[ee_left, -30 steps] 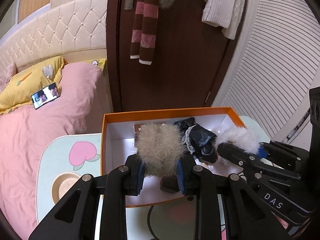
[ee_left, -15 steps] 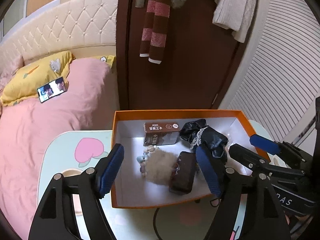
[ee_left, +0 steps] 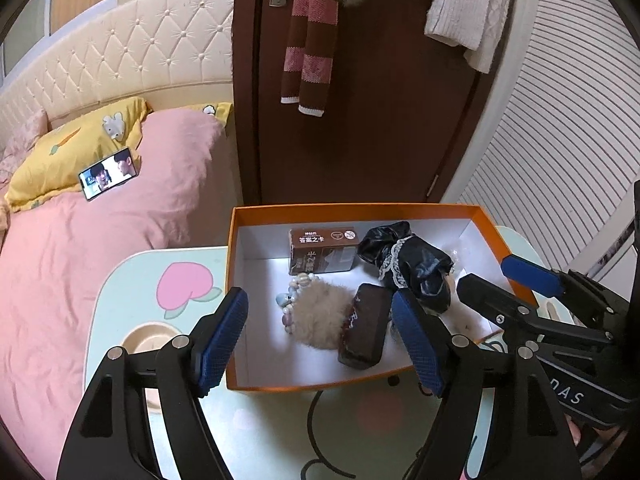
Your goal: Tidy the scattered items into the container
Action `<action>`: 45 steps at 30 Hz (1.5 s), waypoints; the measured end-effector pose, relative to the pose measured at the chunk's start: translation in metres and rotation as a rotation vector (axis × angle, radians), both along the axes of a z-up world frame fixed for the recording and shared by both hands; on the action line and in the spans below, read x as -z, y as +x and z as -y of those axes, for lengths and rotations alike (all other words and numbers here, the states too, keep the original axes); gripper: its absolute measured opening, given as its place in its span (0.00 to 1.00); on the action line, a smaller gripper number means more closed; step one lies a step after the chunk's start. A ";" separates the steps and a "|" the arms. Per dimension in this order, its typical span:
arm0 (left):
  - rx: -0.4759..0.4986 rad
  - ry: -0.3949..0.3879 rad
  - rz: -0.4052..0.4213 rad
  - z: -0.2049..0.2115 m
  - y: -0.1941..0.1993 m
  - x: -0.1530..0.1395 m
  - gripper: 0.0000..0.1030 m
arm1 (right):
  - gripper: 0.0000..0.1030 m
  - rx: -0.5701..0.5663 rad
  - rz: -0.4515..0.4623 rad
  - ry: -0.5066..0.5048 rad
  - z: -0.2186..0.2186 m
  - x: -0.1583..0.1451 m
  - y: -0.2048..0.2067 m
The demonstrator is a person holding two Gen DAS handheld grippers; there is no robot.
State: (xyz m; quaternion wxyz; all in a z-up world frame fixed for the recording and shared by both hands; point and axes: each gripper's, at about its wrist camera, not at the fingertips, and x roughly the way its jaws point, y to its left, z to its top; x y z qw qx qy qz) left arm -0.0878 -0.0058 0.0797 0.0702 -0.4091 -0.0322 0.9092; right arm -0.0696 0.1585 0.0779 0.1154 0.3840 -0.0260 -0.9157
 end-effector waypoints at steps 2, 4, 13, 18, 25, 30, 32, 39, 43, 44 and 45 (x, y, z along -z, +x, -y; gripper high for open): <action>-0.002 -0.003 0.003 0.000 0.001 0.000 0.73 | 0.61 0.004 -0.005 -0.002 0.000 -0.001 0.002; -0.002 -0.013 0.012 -0.001 0.002 0.000 0.73 | 0.61 0.008 -0.011 -0.011 -0.001 -0.004 0.004; 0.005 -0.018 -0.052 -0.003 0.025 -0.025 0.73 | 0.61 0.004 -0.077 -0.027 -0.002 -0.027 0.027; 0.002 -0.013 -0.056 -0.003 0.044 -0.026 0.73 | 0.61 -0.006 -0.085 -0.027 -0.001 -0.028 0.046; -0.009 0.006 -0.001 -0.003 0.074 0.000 0.73 | 0.61 -0.018 -0.016 -0.021 0.000 0.000 0.074; -0.051 0.027 0.048 0.005 0.090 0.031 0.73 | 0.61 -0.003 0.036 0.010 0.001 0.027 0.089; -0.084 0.028 0.086 0.012 0.091 0.045 0.73 | 0.61 0.005 0.061 0.011 0.000 0.037 0.093; -0.143 -0.072 0.094 0.012 0.095 0.069 0.80 | 0.73 0.034 0.120 0.025 -0.002 0.060 0.094; -0.126 -0.125 0.105 0.004 0.093 0.075 0.89 | 0.91 0.077 0.127 0.052 -0.005 0.067 0.094; -0.121 -0.125 0.113 0.003 0.092 0.076 0.96 | 1.00 0.080 0.130 0.069 -0.004 0.069 0.093; -0.129 -0.125 0.123 0.005 0.090 0.078 1.00 | 1.00 0.085 0.122 0.093 -0.003 0.071 0.094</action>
